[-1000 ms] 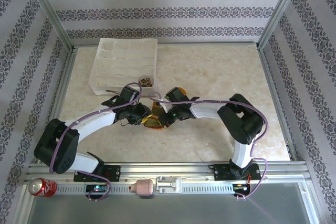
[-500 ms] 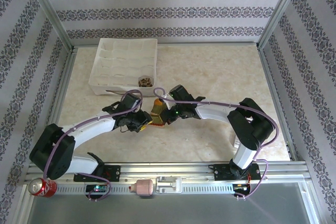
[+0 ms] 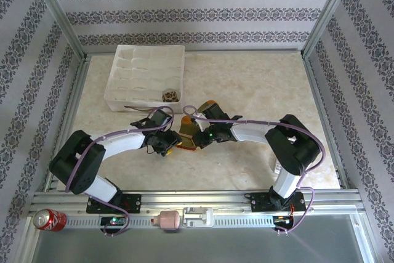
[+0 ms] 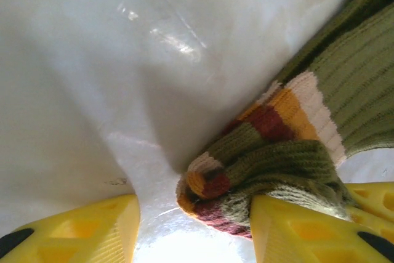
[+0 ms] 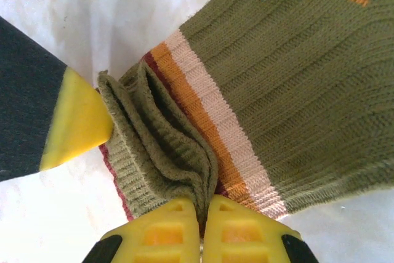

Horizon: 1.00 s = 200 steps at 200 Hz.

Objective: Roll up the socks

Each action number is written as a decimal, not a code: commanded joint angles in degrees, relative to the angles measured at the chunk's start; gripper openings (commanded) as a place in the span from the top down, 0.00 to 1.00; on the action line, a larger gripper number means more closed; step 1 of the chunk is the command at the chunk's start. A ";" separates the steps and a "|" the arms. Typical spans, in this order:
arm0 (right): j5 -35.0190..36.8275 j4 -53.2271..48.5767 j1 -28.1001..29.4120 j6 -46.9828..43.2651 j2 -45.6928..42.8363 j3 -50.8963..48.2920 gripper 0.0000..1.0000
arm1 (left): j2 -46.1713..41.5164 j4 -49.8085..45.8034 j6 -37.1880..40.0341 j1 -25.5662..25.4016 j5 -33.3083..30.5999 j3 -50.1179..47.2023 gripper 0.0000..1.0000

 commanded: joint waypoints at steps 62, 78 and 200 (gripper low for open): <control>6.81 5.85 1.01 -13.54 -12.70 -7.72 0.64 | 10.53 -13.52 2.87 -1.90 -2.18 8.31 0.61; 10.40 7.59 3.41 -22.29 -18.55 -11.19 0.54 | 10.74 -13.28 2.74 -1.90 -2.21 8.37 0.61; 35.07 10.42 18.37 -51.27 -6.77 -6.95 0.42 | 11.94 -13.35 5.02 -1.20 -1.55 10.74 0.61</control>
